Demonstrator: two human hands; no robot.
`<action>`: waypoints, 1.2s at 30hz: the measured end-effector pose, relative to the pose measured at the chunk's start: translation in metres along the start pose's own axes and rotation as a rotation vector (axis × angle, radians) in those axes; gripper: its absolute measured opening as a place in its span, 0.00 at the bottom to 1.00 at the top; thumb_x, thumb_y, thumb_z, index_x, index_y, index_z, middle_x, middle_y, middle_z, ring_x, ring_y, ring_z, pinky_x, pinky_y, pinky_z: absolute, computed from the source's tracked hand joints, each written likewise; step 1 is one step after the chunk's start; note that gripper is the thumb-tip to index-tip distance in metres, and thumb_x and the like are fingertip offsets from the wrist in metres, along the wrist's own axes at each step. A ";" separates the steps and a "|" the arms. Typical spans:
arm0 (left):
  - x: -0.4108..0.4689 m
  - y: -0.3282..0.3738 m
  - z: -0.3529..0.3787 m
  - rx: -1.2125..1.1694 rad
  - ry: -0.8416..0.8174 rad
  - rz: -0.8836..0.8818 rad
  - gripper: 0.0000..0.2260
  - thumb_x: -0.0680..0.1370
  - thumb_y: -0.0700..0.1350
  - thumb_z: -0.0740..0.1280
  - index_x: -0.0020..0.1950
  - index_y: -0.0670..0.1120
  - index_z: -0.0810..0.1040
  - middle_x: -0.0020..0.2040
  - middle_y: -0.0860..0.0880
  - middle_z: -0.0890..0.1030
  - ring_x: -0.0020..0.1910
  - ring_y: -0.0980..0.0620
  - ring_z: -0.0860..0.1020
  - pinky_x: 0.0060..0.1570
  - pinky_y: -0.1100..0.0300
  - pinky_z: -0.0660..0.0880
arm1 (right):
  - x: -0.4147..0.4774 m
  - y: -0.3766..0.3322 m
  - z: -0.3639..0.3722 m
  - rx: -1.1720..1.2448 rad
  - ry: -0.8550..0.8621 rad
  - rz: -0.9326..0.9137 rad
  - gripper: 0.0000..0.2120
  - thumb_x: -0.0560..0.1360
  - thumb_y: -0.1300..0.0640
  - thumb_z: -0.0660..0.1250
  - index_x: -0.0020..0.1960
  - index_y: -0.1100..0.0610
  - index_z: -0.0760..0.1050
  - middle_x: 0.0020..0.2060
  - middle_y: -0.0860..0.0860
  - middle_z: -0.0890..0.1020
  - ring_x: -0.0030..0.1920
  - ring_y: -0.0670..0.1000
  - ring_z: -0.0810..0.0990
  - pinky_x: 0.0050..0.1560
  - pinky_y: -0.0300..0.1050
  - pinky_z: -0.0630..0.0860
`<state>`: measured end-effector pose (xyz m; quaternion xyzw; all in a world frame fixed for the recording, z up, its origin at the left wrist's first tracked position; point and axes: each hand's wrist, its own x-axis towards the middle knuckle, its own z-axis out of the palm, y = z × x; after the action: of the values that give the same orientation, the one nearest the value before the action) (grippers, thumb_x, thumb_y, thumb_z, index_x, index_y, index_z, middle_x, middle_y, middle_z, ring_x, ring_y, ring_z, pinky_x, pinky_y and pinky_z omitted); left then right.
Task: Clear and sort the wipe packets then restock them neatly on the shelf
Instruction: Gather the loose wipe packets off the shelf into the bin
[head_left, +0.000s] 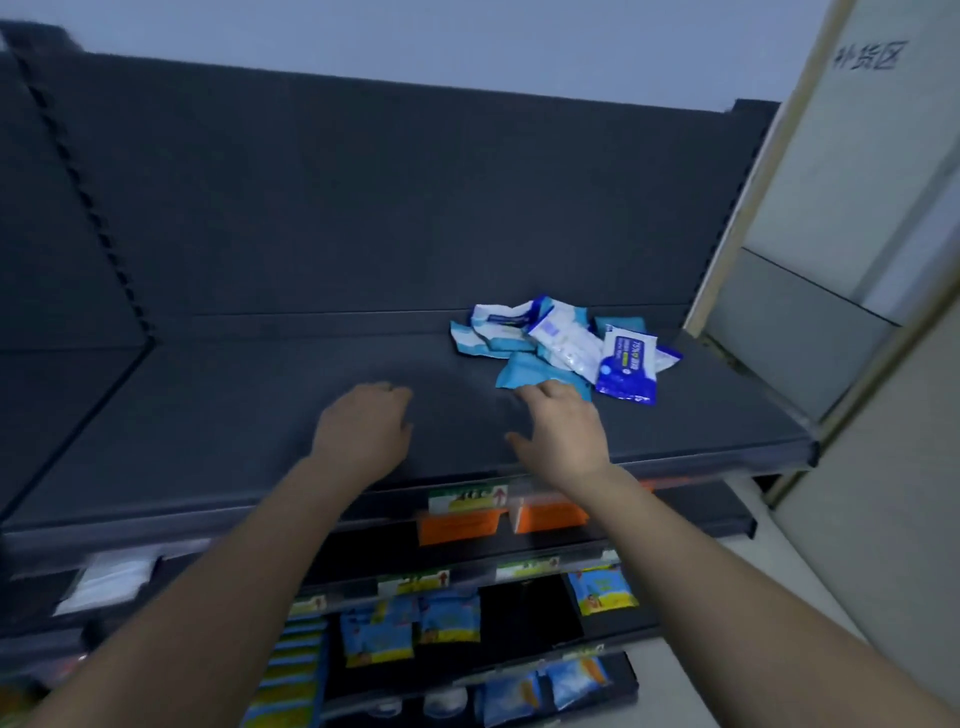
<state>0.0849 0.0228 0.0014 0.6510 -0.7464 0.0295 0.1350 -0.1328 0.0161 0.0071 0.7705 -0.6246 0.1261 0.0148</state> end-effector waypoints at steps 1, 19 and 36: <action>0.015 0.009 0.005 0.002 -0.012 0.012 0.14 0.79 0.48 0.61 0.63 0.45 0.74 0.60 0.47 0.76 0.60 0.48 0.73 0.52 0.53 0.75 | 0.007 0.012 0.001 -0.009 -0.005 0.026 0.24 0.73 0.46 0.68 0.65 0.54 0.71 0.60 0.54 0.74 0.63 0.56 0.70 0.60 0.49 0.68; 0.229 0.065 0.082 0.188 -0.076 0.096 0.42 0.71 0.59 0.69 0.77 0.49 0.52 0.72 0.46 0.64 0.70 0.45 0.62 0.67 0.47 0.61 | 0.162 0.112 0.045 0.034 -0.104 0.167 0.45 0.69 0.31 0.65 0.76 0.53 0.54 0.72 0.58 0.63 0.72 0.58 0.62 0.68 0.52 0.62; 0.210 0.079 0.063 -0.223 0.271 -0.216 0.08 0.80 0.45 0.61 0.56 0.44 0.75 0.46 0.44 0.80 0.46 0.43 0.76 0.37 0.52 0.73 | 0.183 0.121 0.034 0.415 0.109 0.009 0.23 0.78 0.50 0.64 0.70 0.54 0.66 0.59 0.56 0.77 0.57 0.58 0.76 0.52 0.50 0.73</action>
<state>-0.0270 -0.1817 0.0017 0.6981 -0.6460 0.0195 0.3080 -0.2091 -0.1915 -0.0034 0.7464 -0.5868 0.2937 -0.1109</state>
